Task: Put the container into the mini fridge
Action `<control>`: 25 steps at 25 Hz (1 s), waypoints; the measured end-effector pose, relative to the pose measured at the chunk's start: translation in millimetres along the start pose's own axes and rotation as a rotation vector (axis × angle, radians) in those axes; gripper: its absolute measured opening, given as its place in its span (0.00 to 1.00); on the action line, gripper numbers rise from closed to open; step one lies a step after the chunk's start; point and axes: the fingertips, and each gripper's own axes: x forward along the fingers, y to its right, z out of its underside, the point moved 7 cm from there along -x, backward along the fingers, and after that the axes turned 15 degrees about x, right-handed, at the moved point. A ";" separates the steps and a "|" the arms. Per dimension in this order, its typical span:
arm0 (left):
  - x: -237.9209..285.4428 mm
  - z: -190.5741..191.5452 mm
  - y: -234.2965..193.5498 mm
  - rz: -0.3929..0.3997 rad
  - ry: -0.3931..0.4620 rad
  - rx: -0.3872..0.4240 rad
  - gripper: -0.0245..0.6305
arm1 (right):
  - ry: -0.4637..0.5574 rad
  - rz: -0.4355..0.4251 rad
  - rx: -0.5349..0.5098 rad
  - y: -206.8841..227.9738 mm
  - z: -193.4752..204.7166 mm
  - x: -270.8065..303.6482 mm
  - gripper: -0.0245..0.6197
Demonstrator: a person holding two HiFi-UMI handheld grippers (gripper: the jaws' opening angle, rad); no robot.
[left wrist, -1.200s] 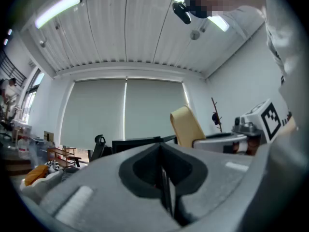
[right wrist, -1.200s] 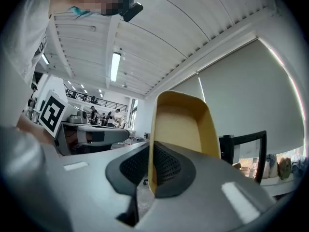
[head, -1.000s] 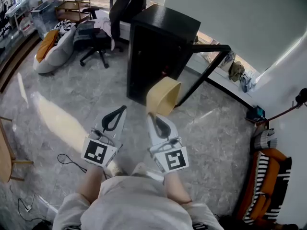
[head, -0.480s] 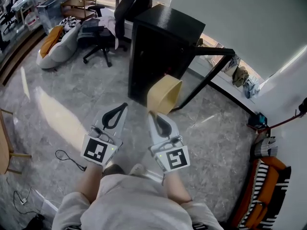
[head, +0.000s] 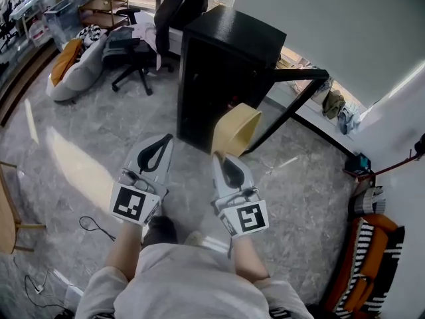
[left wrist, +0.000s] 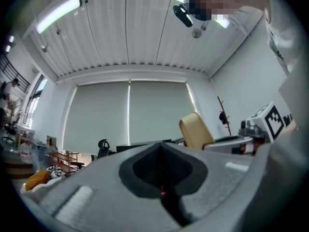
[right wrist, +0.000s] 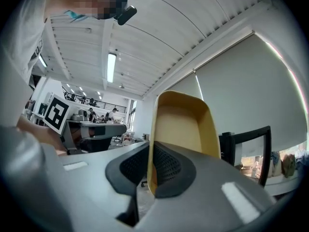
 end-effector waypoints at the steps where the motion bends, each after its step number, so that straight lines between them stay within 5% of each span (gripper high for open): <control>1: 4.7 5.0 -8.3 0.009 0.000 -0.012 0.04 | 0.002 0.015 0.000 1.5 0.9 8.7 0.05; 14: 78.1 68.2 -130.7 0.191 0.045 -0.036 0.04 | 0.048 0.186 0.000 9.7 14.7 143.2 0.05; 25: 119.1 105.2 -180.4 0.312 0.087 -0.055 0.04 | 0.061 0.306 -0.017 14.7 29.4 200.6 0.05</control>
